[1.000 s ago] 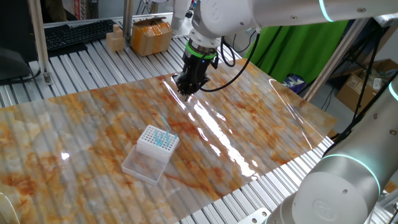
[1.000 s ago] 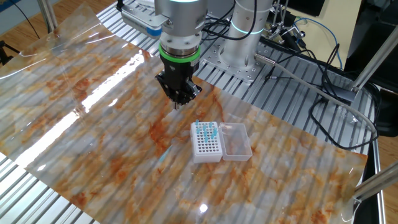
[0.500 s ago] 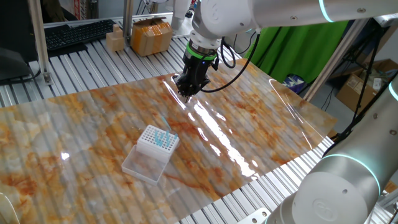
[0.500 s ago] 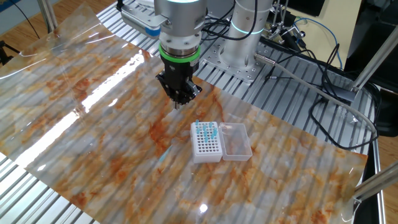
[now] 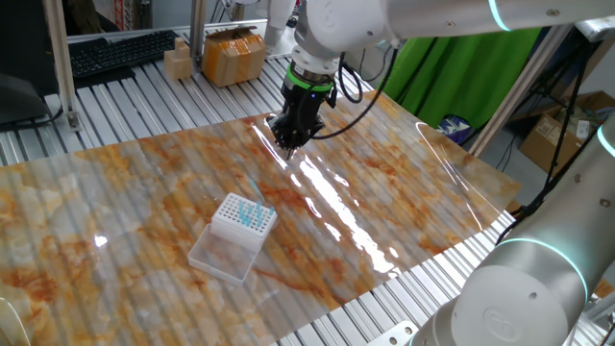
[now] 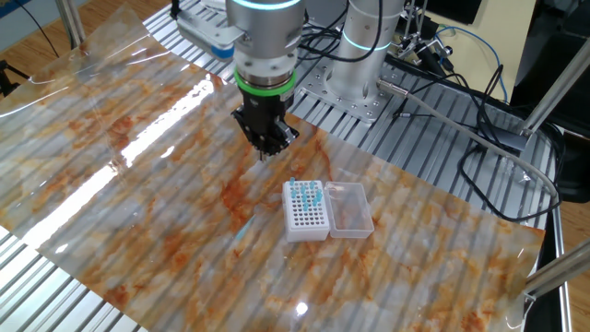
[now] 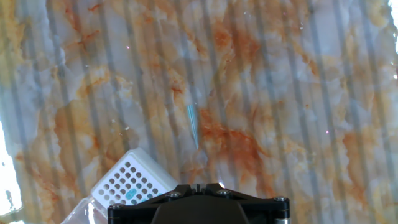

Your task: Insert a medium pipette tip into the holder for medium pipette tips

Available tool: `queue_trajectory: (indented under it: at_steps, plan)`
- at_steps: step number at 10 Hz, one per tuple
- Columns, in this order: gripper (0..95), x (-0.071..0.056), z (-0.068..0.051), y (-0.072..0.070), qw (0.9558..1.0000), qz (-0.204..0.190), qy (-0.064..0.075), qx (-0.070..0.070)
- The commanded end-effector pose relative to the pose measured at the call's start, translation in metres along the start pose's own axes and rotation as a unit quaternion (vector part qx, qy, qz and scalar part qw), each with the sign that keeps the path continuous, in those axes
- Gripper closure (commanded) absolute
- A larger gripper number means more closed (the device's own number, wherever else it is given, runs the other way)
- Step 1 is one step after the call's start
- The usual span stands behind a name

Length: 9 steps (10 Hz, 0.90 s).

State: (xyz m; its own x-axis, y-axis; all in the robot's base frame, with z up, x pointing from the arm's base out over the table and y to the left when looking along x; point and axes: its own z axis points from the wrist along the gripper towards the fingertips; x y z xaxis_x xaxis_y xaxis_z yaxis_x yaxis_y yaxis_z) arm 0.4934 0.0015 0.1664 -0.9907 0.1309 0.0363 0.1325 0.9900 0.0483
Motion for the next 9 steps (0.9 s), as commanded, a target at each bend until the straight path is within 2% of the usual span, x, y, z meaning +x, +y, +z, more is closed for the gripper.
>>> queue_trajectory:
  at_steps: [1, 3, 7, 9]
  plan:
    - [95.0, 0.000, 0.002, 0.000, 0.9999, -0.004, 0.010, 0.002]
    - [95.0, -0.003, 0.012, 0.003, 1.0000, 0.006, -0.003, 0.000]
    - [95.0, -0.011, 0.033, 0.008, 0.9998, 0.013, -0.011, -0.002]
    - [95.0, -0.020, 0.048, 0.011, 0.9999, 0.011, -0.011, -0.003]
